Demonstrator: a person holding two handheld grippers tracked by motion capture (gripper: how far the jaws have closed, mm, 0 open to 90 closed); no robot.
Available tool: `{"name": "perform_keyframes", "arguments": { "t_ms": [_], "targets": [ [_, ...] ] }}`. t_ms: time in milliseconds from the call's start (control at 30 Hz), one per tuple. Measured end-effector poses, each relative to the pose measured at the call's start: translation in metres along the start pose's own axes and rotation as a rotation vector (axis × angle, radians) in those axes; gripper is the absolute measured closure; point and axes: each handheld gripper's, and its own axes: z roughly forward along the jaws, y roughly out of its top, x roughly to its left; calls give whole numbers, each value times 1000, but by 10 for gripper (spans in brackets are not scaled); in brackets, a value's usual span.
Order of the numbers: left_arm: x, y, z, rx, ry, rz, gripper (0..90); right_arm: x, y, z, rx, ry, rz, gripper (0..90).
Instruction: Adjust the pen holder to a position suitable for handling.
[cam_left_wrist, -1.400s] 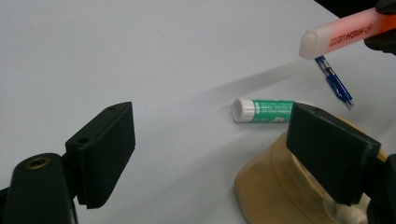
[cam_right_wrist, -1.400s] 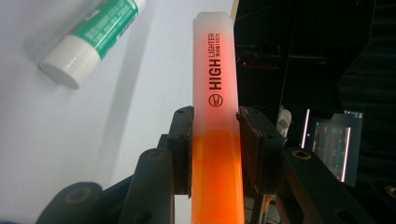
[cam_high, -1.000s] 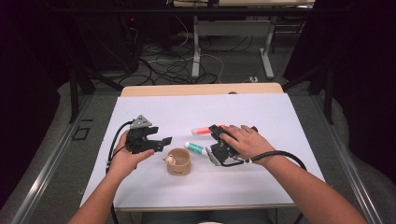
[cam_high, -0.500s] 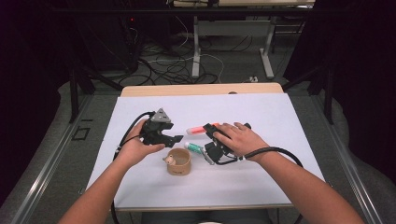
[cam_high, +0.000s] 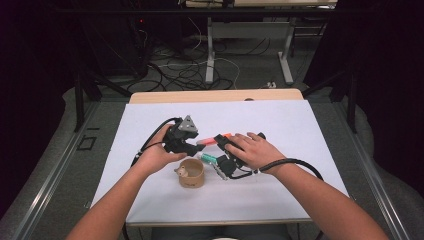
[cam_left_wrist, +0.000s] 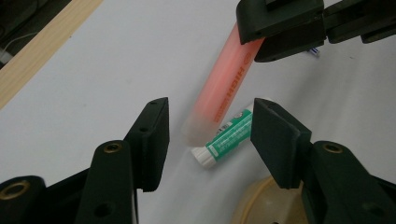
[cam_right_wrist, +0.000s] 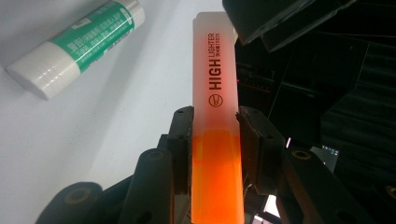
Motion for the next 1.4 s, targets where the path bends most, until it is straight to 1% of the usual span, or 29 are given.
{"name": "perform_keyframes", "arguments": {
  "t_ms": [33,100,133,200,233,267,367,400,433,500,533,567,600,700,733,767,800,833,867,900,933,1033,1100,1167,1300,1367,1400],
  "targets": [
    [0,1,1,0,0,12,484,0,0,0,0,-1,-5,668],
    [1,2,3,2,-16,31,499,0,1,0,-1,-2,-2,668],
    [2,3,4,9,-19,54,499,-1,1,0,-2,-5,-10,668],
    [3,4,6,13,-33,80,505,0,1,0,-3,-7,-10,668],
    [3,5,7,16,-37,91,507,-1,1,0,-7,-10,-18,668],
    [4,6,7,21,-36,103,508,-1,1,0,-6,-6,-20,668],
    [7,8,8,15,-59,122,529,0,1,0,-4,-3,-15,668],
    [8,8,8,10,-73,125,533,0,1,0,-5,-5,-22,668],
    [9,9,8,10,-85,138,540,0,1,0,-6,-4,-22,668],
    [11,10,9,9,-103,149,553,1,1,0,-7,-7,-14,668],
    [11,10,10,5,-117,152,560,0,2,0,-9,-7,-21,667],
    [11,10,10,8,-119,158,564,0,2,0,-12,-10,-32,668],
    [12,10,11,15,-119,166,568,0,2,-1,-11,-6,-20,668],
    [14,11,13,20,-141,176,589,1,3,-1,-14,-13,-31,667],
    [14,11,13,23,-143,180,594,1,3,0,-18,-15,-37,668],
    [14,12,14,26,-144,186,598,1,3,0,-18,-16,-33,667],
    [14,12,15,27,-148,186,605,1,3,0,-21,-19,-42,667],
    [14,12,16,29,-143,189,607,0,4,0,-30,-20,-62,667],
    [14,12,17,29,-148,186,607,2,4,0,-29,-21,-34,668],
    [14,13,17,32,-150,189,608,1,4,0,-21,-13,-57,668],
    [14,13,19,35,-148,192,608,1,5,0,-23,-15,-61,668],
    [13,15,22,51,-145,201,608,1,6,0,-30,-19,-67,667],
    [12,15,24,54,-145,200,609,2,7,0,-32,-20,-58,668],
    [12,16,26,56,-156,203,620,2,8,0,-33,-22,-66,667],
    [10,16,29,72,-160,216,657,1,8,0,-33,-25,-86,667],
    [9,17,29,79,-160,221,674,2,9,0,-43,-26,-76,667],
    [9,16,29,79,-163,219,677,2,9,0,-42,-25,-84,667]
  ]
}}
